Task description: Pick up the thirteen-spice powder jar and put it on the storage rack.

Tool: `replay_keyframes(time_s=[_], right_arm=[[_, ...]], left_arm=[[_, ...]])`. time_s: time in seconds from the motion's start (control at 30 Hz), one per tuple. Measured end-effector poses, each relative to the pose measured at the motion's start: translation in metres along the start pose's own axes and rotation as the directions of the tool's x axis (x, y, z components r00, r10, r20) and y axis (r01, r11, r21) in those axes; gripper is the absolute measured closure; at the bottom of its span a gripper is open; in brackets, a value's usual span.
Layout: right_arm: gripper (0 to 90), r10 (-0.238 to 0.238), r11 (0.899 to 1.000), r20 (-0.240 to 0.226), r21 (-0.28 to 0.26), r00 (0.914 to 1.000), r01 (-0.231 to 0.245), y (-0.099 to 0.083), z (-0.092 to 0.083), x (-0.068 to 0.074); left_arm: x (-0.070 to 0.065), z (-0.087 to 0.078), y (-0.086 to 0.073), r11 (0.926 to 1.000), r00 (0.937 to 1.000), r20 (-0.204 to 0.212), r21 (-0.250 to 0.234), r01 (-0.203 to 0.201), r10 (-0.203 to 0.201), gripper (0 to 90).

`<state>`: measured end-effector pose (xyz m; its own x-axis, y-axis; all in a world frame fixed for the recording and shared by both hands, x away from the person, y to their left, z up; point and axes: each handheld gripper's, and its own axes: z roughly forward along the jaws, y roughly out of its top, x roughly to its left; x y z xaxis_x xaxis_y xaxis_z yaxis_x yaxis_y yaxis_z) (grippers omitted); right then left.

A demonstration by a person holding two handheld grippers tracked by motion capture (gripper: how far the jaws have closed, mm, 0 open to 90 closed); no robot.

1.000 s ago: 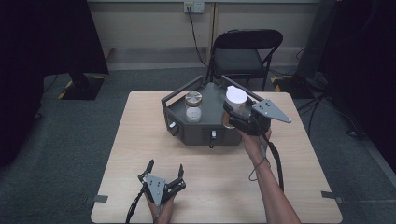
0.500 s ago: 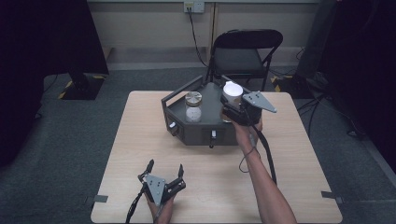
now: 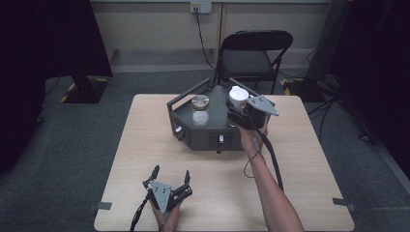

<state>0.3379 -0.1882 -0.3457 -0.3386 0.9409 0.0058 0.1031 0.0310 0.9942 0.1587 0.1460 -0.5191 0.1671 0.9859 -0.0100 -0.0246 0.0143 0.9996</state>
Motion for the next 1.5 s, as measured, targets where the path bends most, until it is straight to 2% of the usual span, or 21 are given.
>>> replay_keyframes(time_s=[0.13,0.53,1.1,1.23,1.4,1.5], right_arm=[[30.0,-0.007,1.000,0.003,-0.008,1.0000,0.007,-0.0053,-0.0002,0.0030],[30.0,-0.008,1.000,0.017,-0.008,0.9998,0.008,-0.0063,-0.0007,0.0068],[29.3,-0.015,1.000,0.013,-0.002,0.9998,0.015,-0.0053,-0.0012,0.0060],[22.7,-0.017,1.000,0.015,0.026,0.9997,0.017,-0.0044,0.0014,0.0052],[7.0,-0.006,1.000,0.011,0.005,0.9999,0.006,-0.0091,0.0017,0.0040],[6.0,-0.011,1.000,0.017,0.005,0.9998,0.011,-0.0084,0.0005,0.0041]], left_arm=[[0.0000,0.0000,0.0000,1.0000,1.0000,0.000,0.000,0.000,0.000,0.0],[-0.0002,-0.0002,0.0000,1.0000,1.0000,0.000,0.000,0.000,0.000,0.0],[-0.0003,-0.0002,0.0001,1.0000,1.0000,-0.001,0.000,0.000,0.000,0.0],[-0.0003,-0.0002,0.0001,1.0000,1.0000,-0.001,0.000,0.000,0.000,0.0],[-0.0004,-0.0002,0.0001,1.0000,1.0000,-0.001,0.000,0.000,0.000,0.0],[-0.0003,-0.0002,0.0001,1.0000,1.0000,-0.001,0.000,0.000,0.000,0.0]])
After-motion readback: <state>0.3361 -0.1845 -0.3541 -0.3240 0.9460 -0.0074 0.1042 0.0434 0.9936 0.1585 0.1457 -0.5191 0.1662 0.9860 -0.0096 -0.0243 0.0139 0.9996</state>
